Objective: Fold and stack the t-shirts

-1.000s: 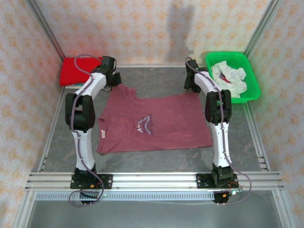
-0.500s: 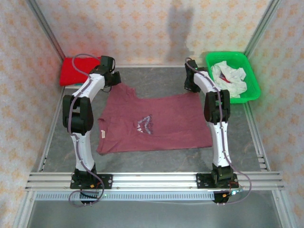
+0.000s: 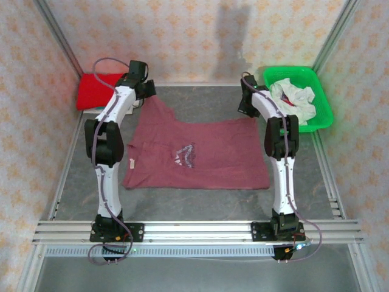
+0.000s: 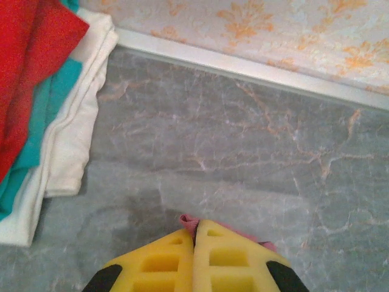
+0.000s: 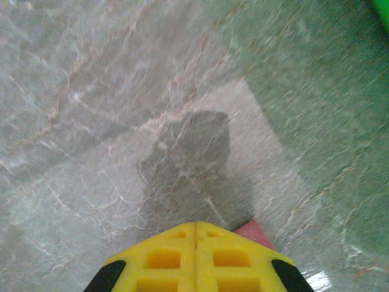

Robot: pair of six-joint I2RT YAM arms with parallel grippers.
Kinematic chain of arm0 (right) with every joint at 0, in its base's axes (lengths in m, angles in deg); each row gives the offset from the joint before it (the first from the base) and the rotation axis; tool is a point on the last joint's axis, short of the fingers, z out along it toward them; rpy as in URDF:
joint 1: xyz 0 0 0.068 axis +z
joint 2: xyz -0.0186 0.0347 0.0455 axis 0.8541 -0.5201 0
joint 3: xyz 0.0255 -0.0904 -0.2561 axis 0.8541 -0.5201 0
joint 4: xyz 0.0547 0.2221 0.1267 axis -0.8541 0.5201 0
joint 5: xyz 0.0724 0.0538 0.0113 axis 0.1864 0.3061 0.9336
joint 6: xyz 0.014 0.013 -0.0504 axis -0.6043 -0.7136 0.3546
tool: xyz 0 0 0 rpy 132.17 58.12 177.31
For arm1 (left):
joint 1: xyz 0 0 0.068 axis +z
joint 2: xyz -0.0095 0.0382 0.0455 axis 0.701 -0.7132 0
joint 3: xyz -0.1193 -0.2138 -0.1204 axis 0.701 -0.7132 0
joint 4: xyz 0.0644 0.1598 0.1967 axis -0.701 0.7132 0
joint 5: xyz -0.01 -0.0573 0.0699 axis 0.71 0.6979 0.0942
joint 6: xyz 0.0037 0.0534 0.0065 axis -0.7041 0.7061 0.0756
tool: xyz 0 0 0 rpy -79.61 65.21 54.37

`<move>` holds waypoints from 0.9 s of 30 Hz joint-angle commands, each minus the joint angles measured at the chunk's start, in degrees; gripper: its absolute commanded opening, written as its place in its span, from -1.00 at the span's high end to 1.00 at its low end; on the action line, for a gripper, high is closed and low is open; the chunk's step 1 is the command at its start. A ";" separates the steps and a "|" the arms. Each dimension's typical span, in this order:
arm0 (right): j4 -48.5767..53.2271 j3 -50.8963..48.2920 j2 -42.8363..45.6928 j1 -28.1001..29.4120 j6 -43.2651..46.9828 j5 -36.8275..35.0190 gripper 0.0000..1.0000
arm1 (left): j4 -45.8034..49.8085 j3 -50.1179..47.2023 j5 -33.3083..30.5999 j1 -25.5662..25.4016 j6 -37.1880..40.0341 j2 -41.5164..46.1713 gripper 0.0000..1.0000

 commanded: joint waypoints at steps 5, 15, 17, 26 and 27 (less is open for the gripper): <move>-0.45 1.66 3.19 -0.87 -0.32 0.22 1.00 | 5.59 6.44 -0.70 -0.14 1.55 -4.07 1.00; 1.29 -2.42 2.79 -0.97 -1.92 -1.65 0.01 | 4.76 3.71 -1.37 0.48 1.84 -3.12 1.00; 1.89 -2.33 2.18 -0.96 -2.21 -1.34 0.00 | 4.90 3.67 -1.37 0.65 1.92 -3.02 1.00; -0.76 -5.99 1.62 -0.95 -2.81 0.64 0.25 | 3.66 1.74 -0.93 0.92 1.57 -2.31 1.00; -0.56 -5.53 1.32 -0.95 -2.76 0.77 0.27 | 3.62 1.69 -0.85 0.92 1.49 -2.32 1.00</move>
